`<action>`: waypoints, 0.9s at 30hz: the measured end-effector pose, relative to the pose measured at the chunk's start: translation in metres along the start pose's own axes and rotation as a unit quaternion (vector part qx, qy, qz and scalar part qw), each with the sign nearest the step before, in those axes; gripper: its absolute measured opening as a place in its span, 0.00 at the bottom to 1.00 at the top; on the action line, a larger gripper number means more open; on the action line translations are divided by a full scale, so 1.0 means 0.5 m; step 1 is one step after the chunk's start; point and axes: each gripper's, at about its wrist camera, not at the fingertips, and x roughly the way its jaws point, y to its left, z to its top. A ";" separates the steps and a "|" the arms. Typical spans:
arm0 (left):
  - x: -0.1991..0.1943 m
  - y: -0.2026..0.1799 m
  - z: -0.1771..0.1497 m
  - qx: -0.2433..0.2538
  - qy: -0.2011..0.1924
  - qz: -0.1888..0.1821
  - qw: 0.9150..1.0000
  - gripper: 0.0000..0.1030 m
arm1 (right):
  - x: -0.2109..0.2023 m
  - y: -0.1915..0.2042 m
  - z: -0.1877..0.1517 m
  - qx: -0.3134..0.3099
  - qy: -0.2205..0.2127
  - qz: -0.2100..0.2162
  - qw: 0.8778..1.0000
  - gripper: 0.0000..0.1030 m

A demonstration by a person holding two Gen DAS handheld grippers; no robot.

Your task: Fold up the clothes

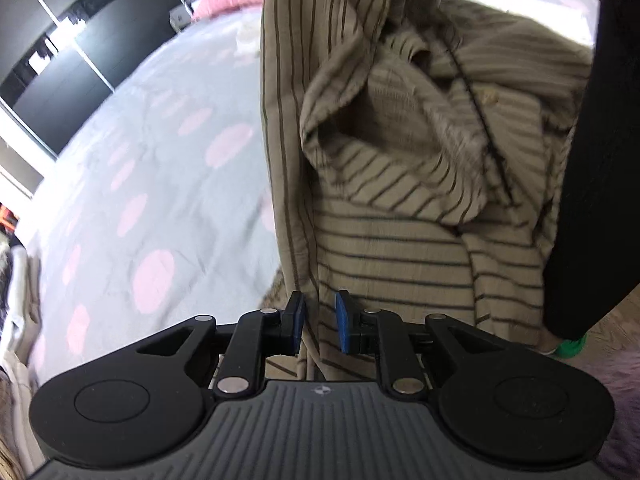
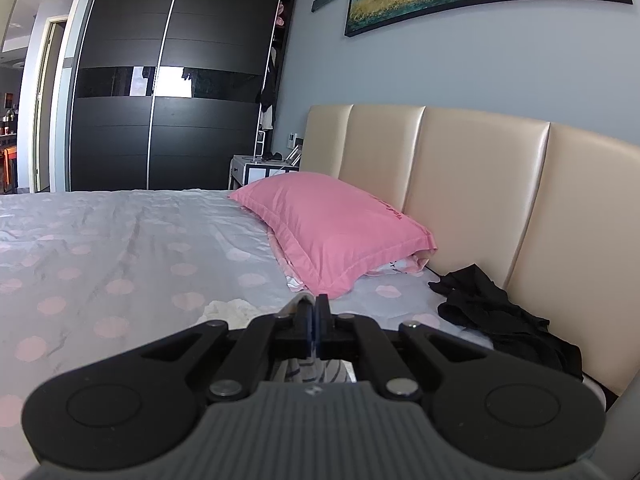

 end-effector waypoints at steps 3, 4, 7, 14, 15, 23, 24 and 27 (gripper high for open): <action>0.018 0.005 -0.003 -0.010 0.012 -0.016 1.000 0.15 | -0.001 0.003 -0.001 -0.003 0.001 0.004 1.000 0.02; 0.022 0.003 -0.004 -0.009 0.014 -0.018 1.000 0.15 | 0.000 0.004 -0.002 -0.005 0.001 0.005 1.000 0.02; 0.018 -0.004 -0.007 0.003 0.008 -0.021 1.000 0.07 | 0.004 0.008 -0.003 -0.009 0.004 0.004 1.000 0.02; -0.060 0.046 -0.013 -0.052 -0.034 -0.043 0.997 0.01 | 0.016 0.002 -0.008 -0.010 0.012 -0.012 1.000 0.02; -0.075 0.075 -0.013 -0.077 -0.040 -0.059 0.994 0.01 | 0.018 0.001 -0.009 -0.009 0.013 -0.014 1.000 0.02; -0.218 0.332 -0.049 -0.287 -0.124 -0.090 0.945 0.00 | 0.024 -0.001 -0.013 -0.006 0.018 -0.026 0.999 0.02; -0.241 0.367 -0.053 -0.303 -0.140 -0.070 0.940 0.00 | 0.025 0.000 -0.014 -0.007 0.019 -0.028 0.999 0.02; -0.313 0.470 -0.067 -0.325 -0.189 0.008 0.927 0.00 | 0.024 0.001 -0.016 -0.001 0.025 -0.023 0.999 0.02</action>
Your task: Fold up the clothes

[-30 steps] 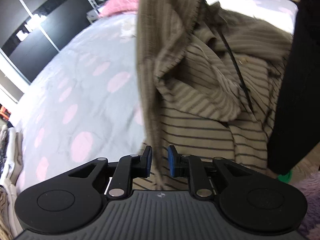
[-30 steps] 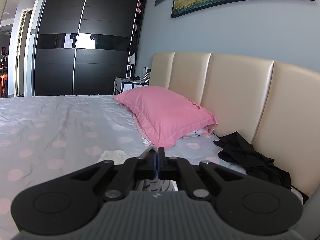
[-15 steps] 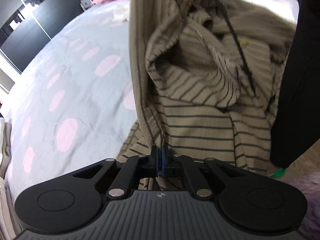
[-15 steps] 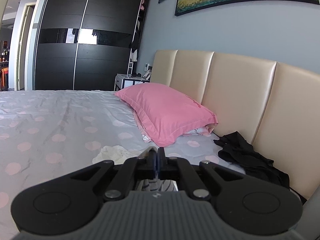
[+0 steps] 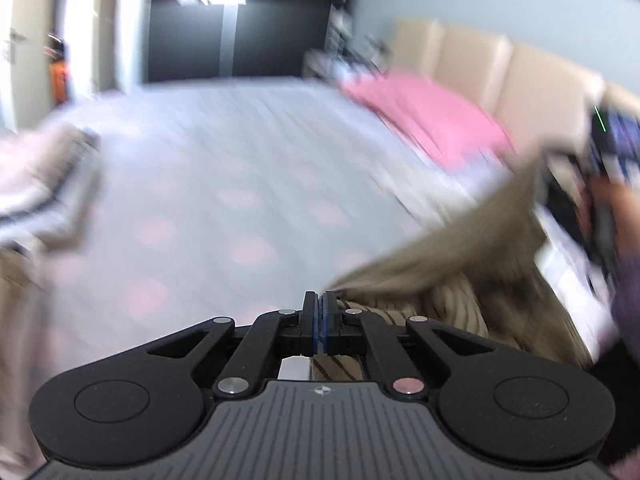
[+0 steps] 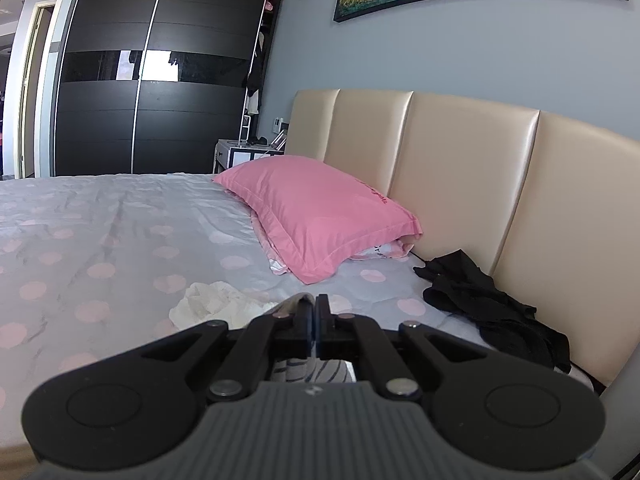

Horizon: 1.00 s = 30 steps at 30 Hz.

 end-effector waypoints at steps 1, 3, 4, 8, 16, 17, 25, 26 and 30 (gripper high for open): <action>-0.020 0.020 0.024 0.001 -0.027 0.021 0.999 0.00 | -0.007 0.003 0.003 0.003 0.000 0.013 1.000 0.02; -0.070 0.054 0.078 0.001 -0.095 0.060 0.994 0.00 | -0.030 0.013 0.013 0.004 -0.006 0.046 0.999 0.01; -0.094 0.060 0.105 0.003 -0.129 0.080 0.988 0.00 | -0.045 0.020 0.020 0.001 -0.012 0.067 0.998 0.01; -0.188 0.071 0.201 0.019 -0.265 0.156 0.951 0.00 | -0.147 0.044 0.079 -0.030 -0.088 0.099 0.991 0.01; -0.162 -0.005 0.248 0.074 -0.230 0.099 0.965 0.00 | -0.269 0.053 0.248 -0.052 -0.121 0.141 0.981 0.01; -0.145 -0.010 0.233 0.085 -0.212 0.094 0.969 0.00 | -0.270 0.066 0.245 -0.070 -0.117 0.136 0.981 0.01; 0.006 -0.034 0.067 0.166 -0.074 0.040 0.983 0.03 | -0.198 0.101 0.150 -0.093 -0.065 0.109 0.988 0.01; 0.026 -0.039 0.047 0.173 -0.060 0.034 0.983 0.04 | -0.184 0.097 0.136 -0.085 -0.057 0.105 0.989 0.01; 0.107 -0.066 -0.040 0.210 -0.004 0.011 0.978 0.09 | -0.134 0.085 0.096 -0.052 -0.045 0.082 0.994 0.02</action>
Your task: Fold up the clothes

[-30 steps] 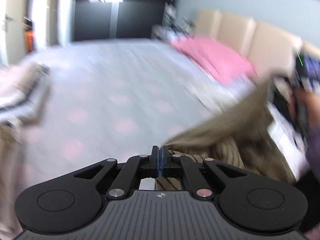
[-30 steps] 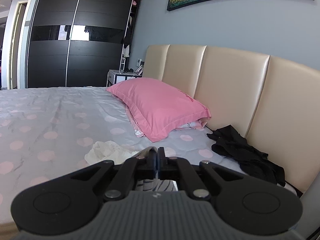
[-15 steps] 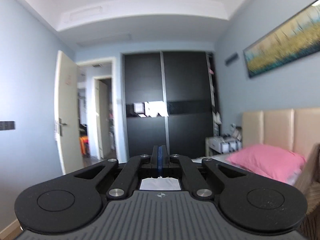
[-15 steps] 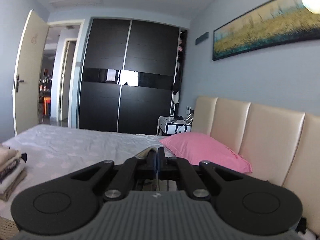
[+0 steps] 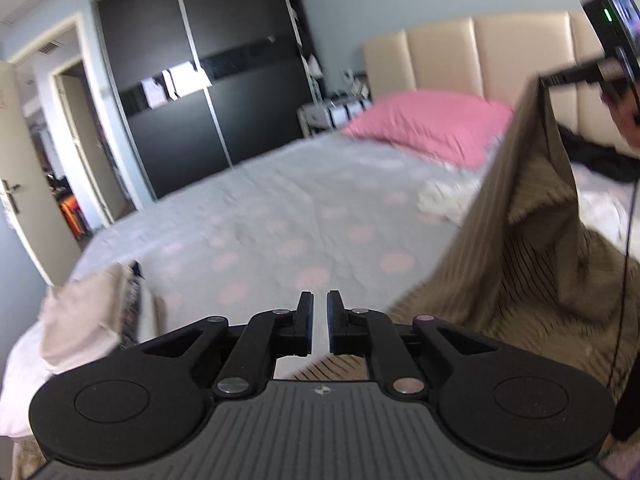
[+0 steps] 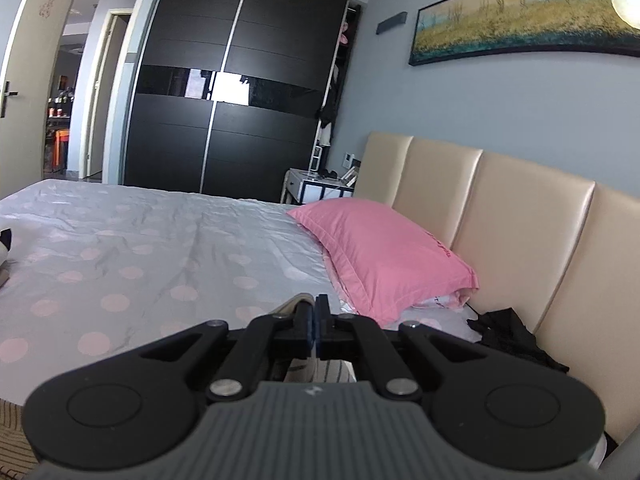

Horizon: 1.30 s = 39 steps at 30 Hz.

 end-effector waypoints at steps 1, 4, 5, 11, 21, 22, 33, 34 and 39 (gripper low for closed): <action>0.018 -0.016 -0.019 0.013 0.011 -0.007 1.000 0.10 | 0.012 -0.004 -0.009 0.004 0.002 -0.007 1.000 0.02; 0.069 -0.074 -0.073 0.070 0.040 -0.020 0.997 0.11 | 0.048 -0.016 -0.030 0.015 0.011 -0.021 1.000 0.02; 0.083 -0.094 -0.088 0.096 0.049 -0.026 0.994 0.15 | 0.062 -0.023 -0.034 0.020 0.014 -0.024 0.999 0.02; 0.176 -0.177 -0.147 0.220 0.081 -0.040 0.971 0.27 | 0.101 -0.048 -0.056 0.041 0.020 -0.033 0.998 0.02; 0.270 -0.232 -0.174 0.297 0.099 -0.040 0.949 0.32 | 0.128 -0.065 -0.077 0.053 0.042 -0.042 0.997 0.02; 0.274 -0.237 -0.177 0.304 0.096 -0.037 0.947 0.32 | 0.128 -0.066 -0.078 0.057 0.043 -0.042 0.997 0.02; 0.261 -0.193 -0.139 0.199 0.070 -0.034 0.977 0.00 | 0.129 -0.079 -0.089 0.067 0.047 -0.066 0.994 0.02; 0.249 -0.171 -0.125 0.167 0.066 -0.036 0.983 0.00 | 0.130 -0.079 -0.091 0.066 0.048 -0.069 0.994 0.02; 0.184 -0.040 -0.057 0.018 0.052 -0.052 0.997 0.00 | 0.132 -0.079 -0.095 0.064 0.046 -0.083 0.993 0.02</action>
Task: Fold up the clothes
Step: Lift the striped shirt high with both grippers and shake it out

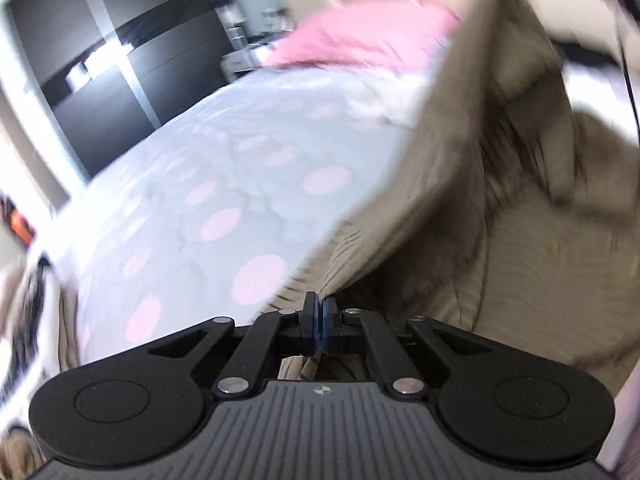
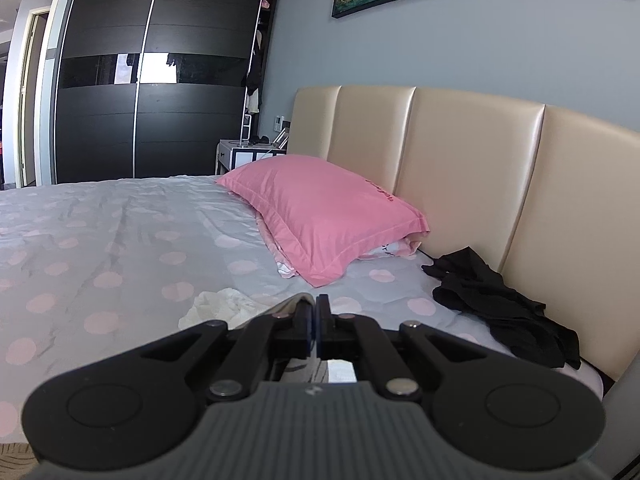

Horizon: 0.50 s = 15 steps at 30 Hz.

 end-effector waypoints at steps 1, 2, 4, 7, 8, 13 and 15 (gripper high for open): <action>-0.016 0.023 0.009 -0.021 -0.006 0.006 1.000 0.00 | 0.000 -0.001 0.000 0.000 -0.002 -0.004 1.000 0.02; -0.036 0.050 0.019 -0.046 -0.015 0.011 0.999 0.00 | -0.002 -0.001 0.000 0.001 -0.005 -0.008 1.000 0.02; -0.075 0.101 0.041 -0.091 -0.032 0.017 0.995 0.00 | -0.007 -0.003 0.000 0.005 -0.012 -0.010 1.000 0.02; -0.134 0.154 0.073 -0.119 -0.060 0.031 0.991 0.00 | -0.018 0.001 0.005 0.003 -0.018 -0.006 1.000 0.02; -0.153 0.167 0.084 -0.121 -0.069 0.037 0.990 0.00 | -0.027 0.003 0.009 0.004 -0.019 -0.001 1.000 0.02; -0.259 0.222 0.140 -0.132 -0.129 0.077 0.980 0.00 | -0.091 0.016 0.052 -0.001 -0.044 0.023 0.999 0.02; -0.305 0.243 0.157 -0.135 -0.156 0.093 0.974 0.00 | -0.135 0.021 0.086 -0.005 -0.072 0.033 0.997 0.01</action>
